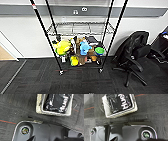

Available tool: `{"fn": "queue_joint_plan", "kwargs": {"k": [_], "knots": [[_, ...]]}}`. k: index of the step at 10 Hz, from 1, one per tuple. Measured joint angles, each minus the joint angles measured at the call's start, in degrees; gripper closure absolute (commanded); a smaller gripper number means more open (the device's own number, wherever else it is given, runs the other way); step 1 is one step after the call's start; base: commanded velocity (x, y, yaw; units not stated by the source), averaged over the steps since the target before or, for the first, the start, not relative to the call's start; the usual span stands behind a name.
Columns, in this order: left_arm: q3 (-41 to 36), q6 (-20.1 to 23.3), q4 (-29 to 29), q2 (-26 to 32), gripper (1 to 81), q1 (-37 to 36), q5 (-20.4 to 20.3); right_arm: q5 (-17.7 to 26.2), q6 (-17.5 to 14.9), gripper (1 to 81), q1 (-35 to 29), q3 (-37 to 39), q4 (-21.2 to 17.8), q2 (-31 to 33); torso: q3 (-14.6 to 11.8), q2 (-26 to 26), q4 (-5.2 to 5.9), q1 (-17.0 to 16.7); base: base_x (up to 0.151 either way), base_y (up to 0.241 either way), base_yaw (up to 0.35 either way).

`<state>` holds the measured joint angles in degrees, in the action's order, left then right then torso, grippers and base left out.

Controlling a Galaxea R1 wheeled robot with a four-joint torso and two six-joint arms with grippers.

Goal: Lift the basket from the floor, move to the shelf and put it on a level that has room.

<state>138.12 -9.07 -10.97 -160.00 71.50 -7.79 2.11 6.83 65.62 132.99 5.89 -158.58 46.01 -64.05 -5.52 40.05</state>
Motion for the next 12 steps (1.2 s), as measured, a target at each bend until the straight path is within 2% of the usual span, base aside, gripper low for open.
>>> {"fn": "queue_joint_plan", "kwargs": {"k": [7,12], "knots": [[0.22,-1.79,0.0,-0.22,1.0,-1.24,0.07,3.62,-0.13,1.0,-5.23,-0.05,0.04,0.02,0.68,-13.31,0.0,8.31,0.0,0.0,0.0],[1.71,-2.41,-0.13,-0.91,1.0,-1.77,0.38,5.02,-0.13,1.0,-5.67,0.01,0.17,0.02,0.68,-23.27,0.0,14.6,0.0,0.0,0.0]]}}
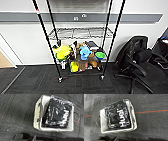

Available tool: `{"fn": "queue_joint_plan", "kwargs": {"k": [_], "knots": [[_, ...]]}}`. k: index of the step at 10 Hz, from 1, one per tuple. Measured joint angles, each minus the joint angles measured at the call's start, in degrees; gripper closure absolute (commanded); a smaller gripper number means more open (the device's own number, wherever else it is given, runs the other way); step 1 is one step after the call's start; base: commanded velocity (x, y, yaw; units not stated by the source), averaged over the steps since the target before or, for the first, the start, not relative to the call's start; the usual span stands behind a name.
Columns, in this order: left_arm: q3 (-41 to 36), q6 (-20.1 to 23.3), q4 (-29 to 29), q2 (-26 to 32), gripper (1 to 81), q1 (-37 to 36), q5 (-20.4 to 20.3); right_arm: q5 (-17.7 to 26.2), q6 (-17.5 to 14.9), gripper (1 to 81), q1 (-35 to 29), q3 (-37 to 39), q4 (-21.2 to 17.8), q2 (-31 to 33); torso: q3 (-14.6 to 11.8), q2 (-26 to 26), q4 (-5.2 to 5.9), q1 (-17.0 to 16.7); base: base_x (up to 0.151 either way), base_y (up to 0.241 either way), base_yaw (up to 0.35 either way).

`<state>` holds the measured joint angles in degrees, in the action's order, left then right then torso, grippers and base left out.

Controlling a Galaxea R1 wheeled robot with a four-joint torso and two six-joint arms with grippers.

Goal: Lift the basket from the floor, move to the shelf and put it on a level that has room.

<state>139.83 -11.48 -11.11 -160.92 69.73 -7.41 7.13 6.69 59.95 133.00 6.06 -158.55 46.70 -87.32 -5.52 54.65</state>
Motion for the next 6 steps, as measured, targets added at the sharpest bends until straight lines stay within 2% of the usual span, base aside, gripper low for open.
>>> {"fn": "queue_joint_plan", "kwargs": {"k": [6], "knots": [[0.59,-0.17,-1.1,-0.05,1.0,-0.9,0.67,1.62,0.0,1.0,-1.22,0.0,0.13,-0.05,0.0,-12.2,0.0,7.72,0.0,0.0,0.0]]}}
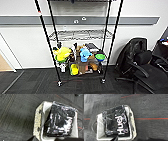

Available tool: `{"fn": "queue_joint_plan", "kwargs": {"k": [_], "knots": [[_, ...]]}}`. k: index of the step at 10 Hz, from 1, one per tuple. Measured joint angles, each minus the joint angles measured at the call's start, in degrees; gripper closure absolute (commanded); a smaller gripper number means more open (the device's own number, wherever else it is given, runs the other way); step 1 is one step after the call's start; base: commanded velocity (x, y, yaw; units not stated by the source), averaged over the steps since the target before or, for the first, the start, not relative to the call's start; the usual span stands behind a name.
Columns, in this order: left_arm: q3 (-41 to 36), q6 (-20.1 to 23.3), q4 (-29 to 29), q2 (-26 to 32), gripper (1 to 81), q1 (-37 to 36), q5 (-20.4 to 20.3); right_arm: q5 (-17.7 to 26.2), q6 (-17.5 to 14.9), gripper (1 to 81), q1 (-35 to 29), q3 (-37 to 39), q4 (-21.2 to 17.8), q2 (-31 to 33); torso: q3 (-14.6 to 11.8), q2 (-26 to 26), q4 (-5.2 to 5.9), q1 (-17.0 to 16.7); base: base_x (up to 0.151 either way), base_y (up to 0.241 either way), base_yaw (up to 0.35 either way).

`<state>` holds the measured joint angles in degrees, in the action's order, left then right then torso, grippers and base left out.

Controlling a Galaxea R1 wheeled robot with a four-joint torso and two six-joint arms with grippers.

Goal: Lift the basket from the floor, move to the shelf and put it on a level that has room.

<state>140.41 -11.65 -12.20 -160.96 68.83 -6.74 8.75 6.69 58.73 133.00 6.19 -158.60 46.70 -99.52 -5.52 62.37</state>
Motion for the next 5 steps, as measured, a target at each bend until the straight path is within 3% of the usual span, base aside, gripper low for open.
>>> {"fn": "queue_joint_plan", "kwargs": {"k": [2,5], "knots": [[-0.02,0.0,0.0,-0.56,1.0,-1.0,0.1,0.11,-0.02,1.0,-0.11,0.18,0.24,-0.33,0.89,-3.76,0.0,2.31,0.0,0.0,0.0],[0.0,-0.02,0.0,-1.08,1.0,-1.5,0.33,0.17,-0.02,1.0,-1.16,1.1,0.45,-2.54,5.37,-9.14,0.0,5.72,0.0,0.0,0.0]]}}
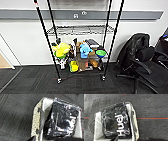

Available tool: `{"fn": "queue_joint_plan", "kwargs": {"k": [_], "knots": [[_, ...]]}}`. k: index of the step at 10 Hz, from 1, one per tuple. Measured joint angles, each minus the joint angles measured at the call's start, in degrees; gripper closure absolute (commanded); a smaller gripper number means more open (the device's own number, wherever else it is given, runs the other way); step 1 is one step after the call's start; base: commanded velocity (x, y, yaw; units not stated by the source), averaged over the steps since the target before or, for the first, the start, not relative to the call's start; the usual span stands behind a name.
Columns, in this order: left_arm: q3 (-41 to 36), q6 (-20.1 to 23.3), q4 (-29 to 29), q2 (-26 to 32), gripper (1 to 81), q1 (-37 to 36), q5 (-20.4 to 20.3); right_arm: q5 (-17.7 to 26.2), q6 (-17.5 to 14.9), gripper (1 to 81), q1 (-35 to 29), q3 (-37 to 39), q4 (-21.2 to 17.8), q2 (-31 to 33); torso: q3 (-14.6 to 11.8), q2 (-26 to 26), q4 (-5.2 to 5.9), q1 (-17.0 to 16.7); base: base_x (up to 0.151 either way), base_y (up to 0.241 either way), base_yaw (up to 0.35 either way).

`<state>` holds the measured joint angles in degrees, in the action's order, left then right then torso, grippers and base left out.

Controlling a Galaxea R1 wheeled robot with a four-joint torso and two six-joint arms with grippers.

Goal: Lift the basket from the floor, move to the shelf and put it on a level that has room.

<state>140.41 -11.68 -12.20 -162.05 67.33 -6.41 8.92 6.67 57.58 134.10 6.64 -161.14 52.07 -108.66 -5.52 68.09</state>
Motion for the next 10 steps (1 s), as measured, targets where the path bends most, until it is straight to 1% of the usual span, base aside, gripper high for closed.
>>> {"fn": "queue_joint_plan", "kwargs": {"k": [1,3,4,10], "knots": [[0.05,0.0,0.0,-0.02,1.0,0.04,0.57,0.09,0.02,1.0,-0.24,0.69,0.05,-0.72,1.25,-2.03,0.0,1.31,0.0,0.0,0.0],[0.05,0.0,0.0,0.0,1.0,-0.52,0.38,0.48,0.0,1.0,-1.05,1.16,0.05,-1.33,2.01,-5.16,0.0,3.3,0.0,0.0,0.0],[0.02,0.0,0.0,-0.02,1.0,-0.51,0.49,1.52,0.0,1.0,-1.57,1.33,0.05,-1.51,2.08,-7.25,0.0,4.61,0.0,0.0,0.0],[-0.02,0.0,0.0,0.0,1.0,-0.82,0.63,2.45,0.02,1.0,-2.69,1.57,0.05,-2.6,2.38,-19.1,0.0,11.96,0.0,0.0,0.0]]}}
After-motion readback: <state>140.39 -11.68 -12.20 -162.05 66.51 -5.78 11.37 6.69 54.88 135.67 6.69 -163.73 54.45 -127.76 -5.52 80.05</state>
